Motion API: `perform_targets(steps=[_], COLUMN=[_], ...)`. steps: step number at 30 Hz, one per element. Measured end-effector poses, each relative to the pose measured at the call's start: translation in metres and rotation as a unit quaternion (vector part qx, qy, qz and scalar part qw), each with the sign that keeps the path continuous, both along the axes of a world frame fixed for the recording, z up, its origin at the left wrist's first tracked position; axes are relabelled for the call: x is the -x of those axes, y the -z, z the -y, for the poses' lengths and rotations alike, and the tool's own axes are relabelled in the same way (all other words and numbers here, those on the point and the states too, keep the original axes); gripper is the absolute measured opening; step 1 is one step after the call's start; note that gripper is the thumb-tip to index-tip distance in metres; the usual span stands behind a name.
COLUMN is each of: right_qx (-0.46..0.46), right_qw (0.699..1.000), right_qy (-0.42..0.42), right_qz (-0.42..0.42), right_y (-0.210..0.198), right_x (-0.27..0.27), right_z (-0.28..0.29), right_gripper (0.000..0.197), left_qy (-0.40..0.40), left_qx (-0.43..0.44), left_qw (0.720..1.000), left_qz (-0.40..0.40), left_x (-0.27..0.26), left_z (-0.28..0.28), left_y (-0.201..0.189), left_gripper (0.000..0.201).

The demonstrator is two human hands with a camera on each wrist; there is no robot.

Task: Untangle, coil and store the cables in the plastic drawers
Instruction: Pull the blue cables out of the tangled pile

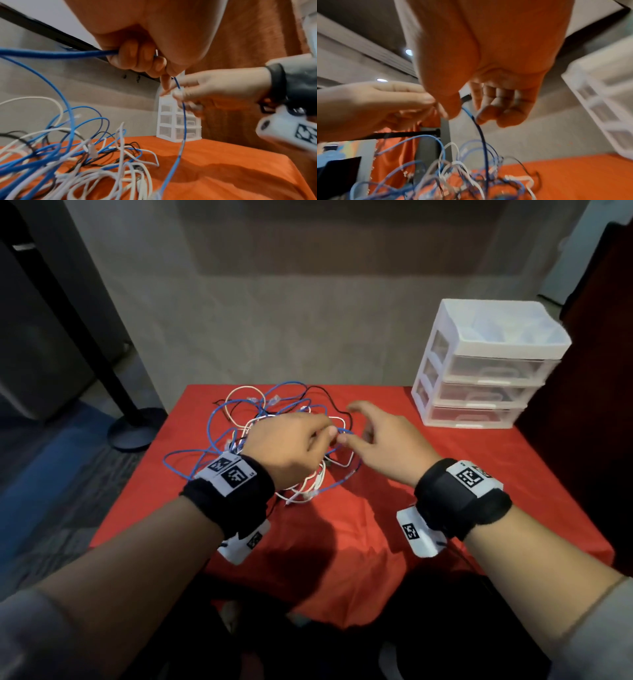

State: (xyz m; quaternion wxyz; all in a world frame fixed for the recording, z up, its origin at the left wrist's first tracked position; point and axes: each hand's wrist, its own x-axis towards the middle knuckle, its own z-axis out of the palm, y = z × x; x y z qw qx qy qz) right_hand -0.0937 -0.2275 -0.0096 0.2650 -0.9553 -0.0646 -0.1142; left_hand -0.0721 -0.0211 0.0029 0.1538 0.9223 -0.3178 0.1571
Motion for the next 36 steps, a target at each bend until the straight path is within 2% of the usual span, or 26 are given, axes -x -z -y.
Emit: perform_targets(steps=[2,4,6,9,11,13,14,16,18,20,21,22,24,25,26,28,31,33,36], right_qx=[0.023,0.027,-0.057,-0.204,-0.201,-0.127,-0.065,0.044,0.092,0.133,0.151,0.16,0.15,0.138,0.121,0.084,0.084,0.078,0.026], right_qw=[0.998,0.996,0.994,0.972,0.968,0.975,0.982,0.993,0.995,0.988,0.986,0.985,0.987,0.988,0.988,0.989,0.986,0.989,0.999], right_qy=[-0.05,-0.072,-0.047,0.036,0.057,0.034,0.025,0.023,0.045,0.052,0.041,0.016,-0.044,-0.07,-0.093,-0.123,-0.147,-0.119,-0.044], right_qz=[-0.002,-0.035,-0.075,-0.113,-0.138,-0.179,-0.174,-0.103,-0.002,0.053,0.058,0.057,0.041,0.021,0.004,-0.026,0.008,0.031,0.008], right_y=[-0.012,-0.015,-0.014,-0.006,-0.001,0.0,-0.002,-0.01,-0.025,-0.036,-0.039,-0.039,-0.039,-0.039,-0.039,-0.04,-0.039,-0.038,-0.043], right_x=[-0.001,-0.011,-0.025,-0.04,-0.039,-0.033,-0.028,-0.021,-0.012,-0.005,-0.003,-0.005,-0.011,-0.014,-0.016,-0.015,-0.013,-0.015,-0.02], right_z=[-0.003,0.003,0.02,0.059,0.077,0.078,0.073,0.055,0.031,0.008,-0.002,-0.01,-0.018,-0.02,-0.019,-0.02,-0.011,0.01,0.053], right_gripper=[0.013,0.025,0.029,0.031,0.026,0.008,0.016,0.054,0.084,0.097,0.093,0.08,0.035,0.019,0.017,0.026,0.017,0.016,0.018], left_qy=[0.007,0.018,0.028,0.019,0.003,-0.005,-0.004,0.0,0.001,0.002,0.007,0.014,0.027,0.03,0.033,0.038,0.063,0.063,0.041], left_qx=[-0.004,-0.017,-0.042,-0.082,-0.121,-0.145,-0.149,-0.154,-0.174,-0.188,-0.187,-0.182,-0.161,-0.145,-0.128,-0.097,-0.079,-0.077,-0.053], left_qw=[1.0,0.999,0.998,0.995,0.993,0.989,0.989,0.988,0.985,0.982,0.982,0.983,0.986,0.988,0.991,0.994,0.995,0.995,0.998], left_qz=[-0.013,-0.025,-0.042,-0.049,-0.012,0.018,0.021,0.021,0.022,0.026,0.032,0.035,0.036,0.034,0.033,0.03,0.022,0.012,-0.009], left_x=[-0.005,-0.016,-0.03,-0.049,-0.053,-0.052,-0.05,-0.042,-0.035,-0.03,-0.028,-0.026,-0.024,-0.024,-0.024,-0.025,-0.028,-0.037,-0.058], left_z=[0.011,0.017,0.012,-0.016,-0.034,-0.039,-0.035,-0.021,-0.008,0.003,0.007,0.01,0.012,0.011,0.007,-0.002,-0.021,-0.041,-0.076], left_y=[0.0,-0.003,-0.008,-0.018,-0.022,-0.023,-0.022,-0.021,-0.019,-0.017,-0.018,-0.018,-0.02,-0.02,-0.02,-0.019,-0.016,-0.017,-0.017], left_gripper=[0.028,0.033,0.037,0.035,0.04,0.04,0.037,0.033,0.032,0.033,0.034,0.034,0.034,0.033,0.032,0.034,0.042,0.045,0.034])
